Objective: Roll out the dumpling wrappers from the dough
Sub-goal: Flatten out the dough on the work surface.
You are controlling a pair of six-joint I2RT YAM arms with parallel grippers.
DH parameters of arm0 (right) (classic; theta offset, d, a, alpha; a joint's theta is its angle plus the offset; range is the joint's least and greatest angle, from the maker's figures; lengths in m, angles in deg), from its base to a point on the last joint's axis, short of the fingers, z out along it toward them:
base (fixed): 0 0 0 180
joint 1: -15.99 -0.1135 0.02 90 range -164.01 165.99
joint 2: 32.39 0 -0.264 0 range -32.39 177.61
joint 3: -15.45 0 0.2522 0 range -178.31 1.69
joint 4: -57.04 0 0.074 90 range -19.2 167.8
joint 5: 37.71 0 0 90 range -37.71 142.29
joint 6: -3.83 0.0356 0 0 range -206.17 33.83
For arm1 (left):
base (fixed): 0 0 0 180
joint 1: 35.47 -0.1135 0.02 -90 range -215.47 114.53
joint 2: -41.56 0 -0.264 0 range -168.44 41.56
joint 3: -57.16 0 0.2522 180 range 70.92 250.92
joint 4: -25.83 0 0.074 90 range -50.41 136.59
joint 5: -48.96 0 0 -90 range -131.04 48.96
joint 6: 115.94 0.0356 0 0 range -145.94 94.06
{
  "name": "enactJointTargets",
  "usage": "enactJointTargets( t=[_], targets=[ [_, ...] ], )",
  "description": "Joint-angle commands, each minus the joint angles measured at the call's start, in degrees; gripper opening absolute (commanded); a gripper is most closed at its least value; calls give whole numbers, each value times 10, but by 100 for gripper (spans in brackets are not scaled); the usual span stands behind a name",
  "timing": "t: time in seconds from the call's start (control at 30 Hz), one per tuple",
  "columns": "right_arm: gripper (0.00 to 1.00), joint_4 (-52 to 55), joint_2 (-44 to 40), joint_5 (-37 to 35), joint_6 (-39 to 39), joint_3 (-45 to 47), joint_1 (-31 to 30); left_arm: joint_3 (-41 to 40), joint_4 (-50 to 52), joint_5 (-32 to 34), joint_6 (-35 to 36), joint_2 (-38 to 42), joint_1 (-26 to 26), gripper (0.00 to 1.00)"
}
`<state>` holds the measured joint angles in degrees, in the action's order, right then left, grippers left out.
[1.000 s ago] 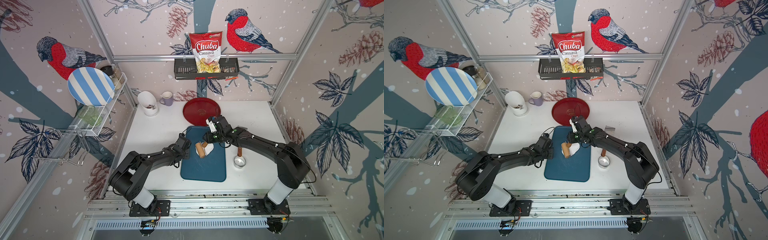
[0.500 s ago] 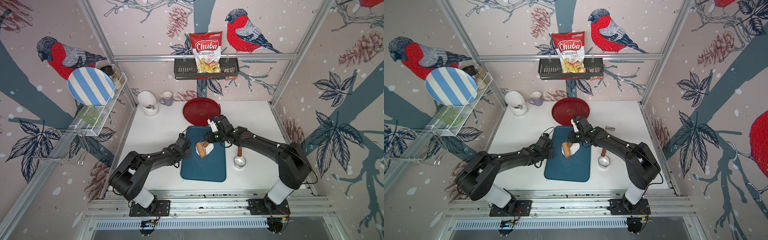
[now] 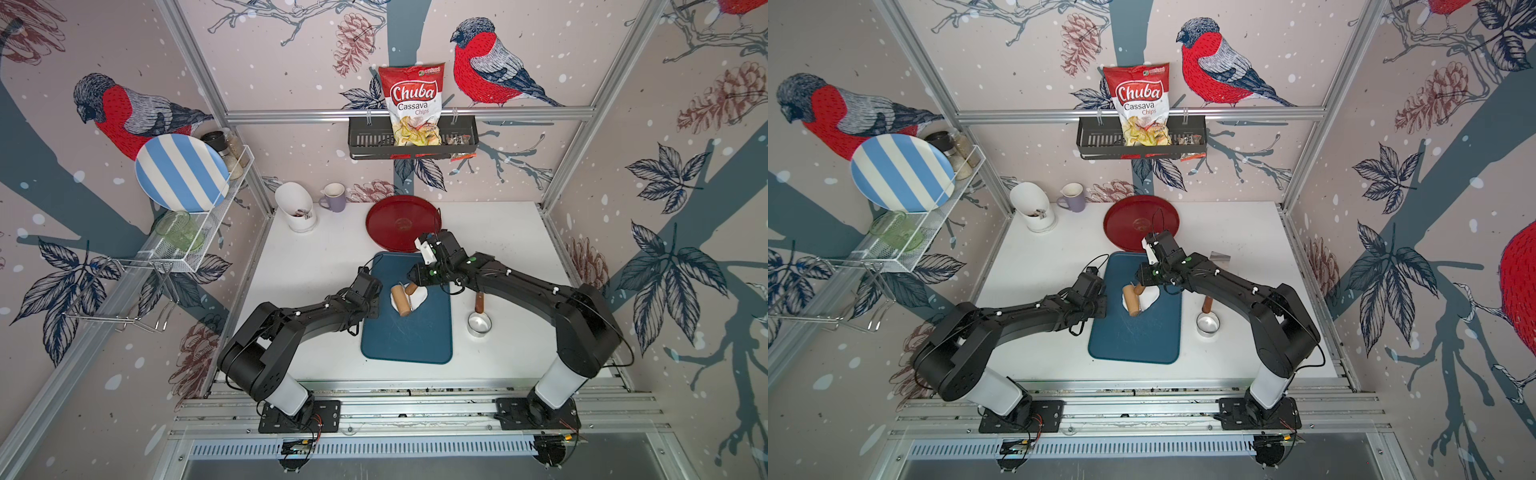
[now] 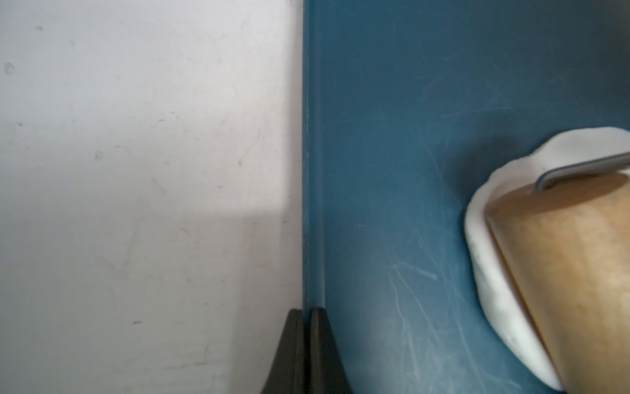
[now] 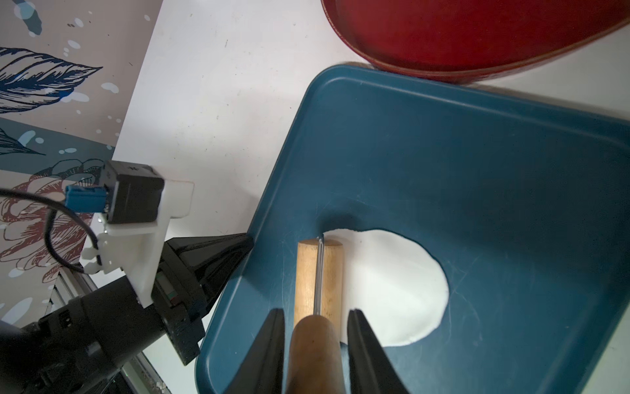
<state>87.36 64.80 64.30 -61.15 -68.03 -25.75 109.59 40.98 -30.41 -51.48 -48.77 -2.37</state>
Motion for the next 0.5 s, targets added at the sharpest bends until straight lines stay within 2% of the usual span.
enactJointTargets(
  t=[0.0, 0.23, 0.47],
  targets=[
    [0, 37, -5, 3, -5, 15, -4, -3, 52, 0, -8, -10, -1, 0],
    [0, 42, 12, 12, -6, -4, -29, -4, 51, 1, -7, -9, 0, 0],
    [0, 46, 4, -8, -4, -3, -23, -7, 50, 2, -8, -4, -1, 0]
  ],
)
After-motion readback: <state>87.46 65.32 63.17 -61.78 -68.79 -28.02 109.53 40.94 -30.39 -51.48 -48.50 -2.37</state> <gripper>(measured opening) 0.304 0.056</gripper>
